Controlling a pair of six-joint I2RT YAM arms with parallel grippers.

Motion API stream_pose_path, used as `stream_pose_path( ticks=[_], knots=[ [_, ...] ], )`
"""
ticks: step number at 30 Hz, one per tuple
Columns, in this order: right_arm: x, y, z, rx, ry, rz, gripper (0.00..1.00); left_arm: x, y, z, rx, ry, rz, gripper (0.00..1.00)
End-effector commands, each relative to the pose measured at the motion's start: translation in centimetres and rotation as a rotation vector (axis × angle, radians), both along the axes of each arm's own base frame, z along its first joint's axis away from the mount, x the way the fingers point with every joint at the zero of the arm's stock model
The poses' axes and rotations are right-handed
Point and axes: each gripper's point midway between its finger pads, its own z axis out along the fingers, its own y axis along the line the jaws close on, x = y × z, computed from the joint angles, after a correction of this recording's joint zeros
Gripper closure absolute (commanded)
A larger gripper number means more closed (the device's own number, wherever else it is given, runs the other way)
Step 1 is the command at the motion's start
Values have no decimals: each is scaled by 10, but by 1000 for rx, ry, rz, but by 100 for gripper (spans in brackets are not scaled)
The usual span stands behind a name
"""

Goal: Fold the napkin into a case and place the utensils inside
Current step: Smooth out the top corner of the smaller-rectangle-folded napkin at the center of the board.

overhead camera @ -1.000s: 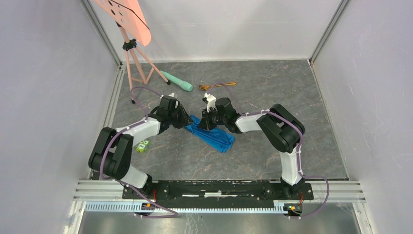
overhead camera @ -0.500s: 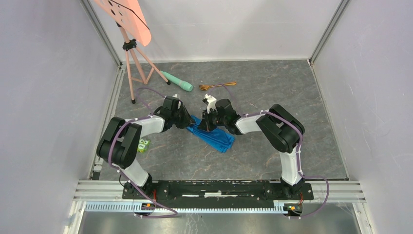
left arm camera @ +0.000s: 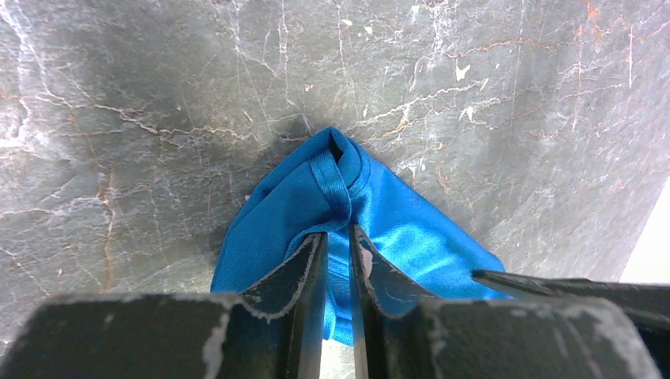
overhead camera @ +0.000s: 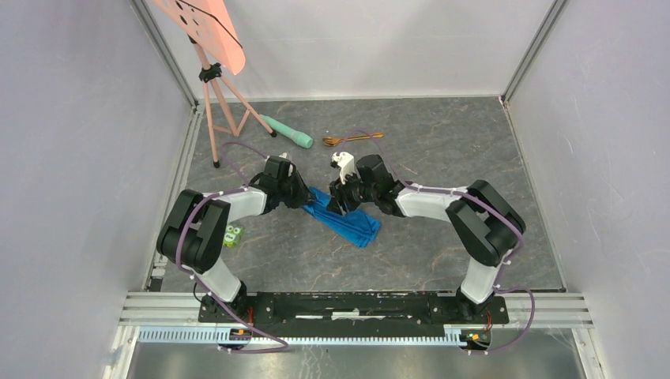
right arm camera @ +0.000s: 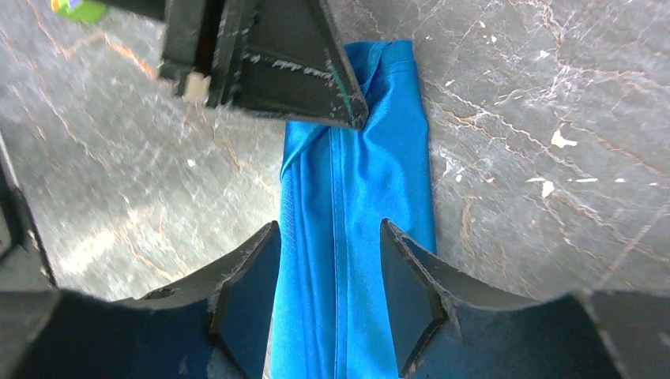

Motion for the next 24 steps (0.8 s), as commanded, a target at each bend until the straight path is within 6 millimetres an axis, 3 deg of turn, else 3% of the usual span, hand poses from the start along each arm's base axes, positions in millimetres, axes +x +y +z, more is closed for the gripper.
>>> stream_pose_path(
  ticks=[1,5,13,24],
  knots=[
    [-5,-23,4,-196,-221,92,44,-7,16,-15,54,50,51,76],
    [-9,-33,3,-258,-272,108,44,-6,15,-15,53,51,48,76],
    [-25,-32,-12,-284,-262,175,45,-5,15,-15,54,52,45,76],
    [-23,-33,-34,-321,-242,164,53,-4,15,-6,56,43,41,75]
  ],
)
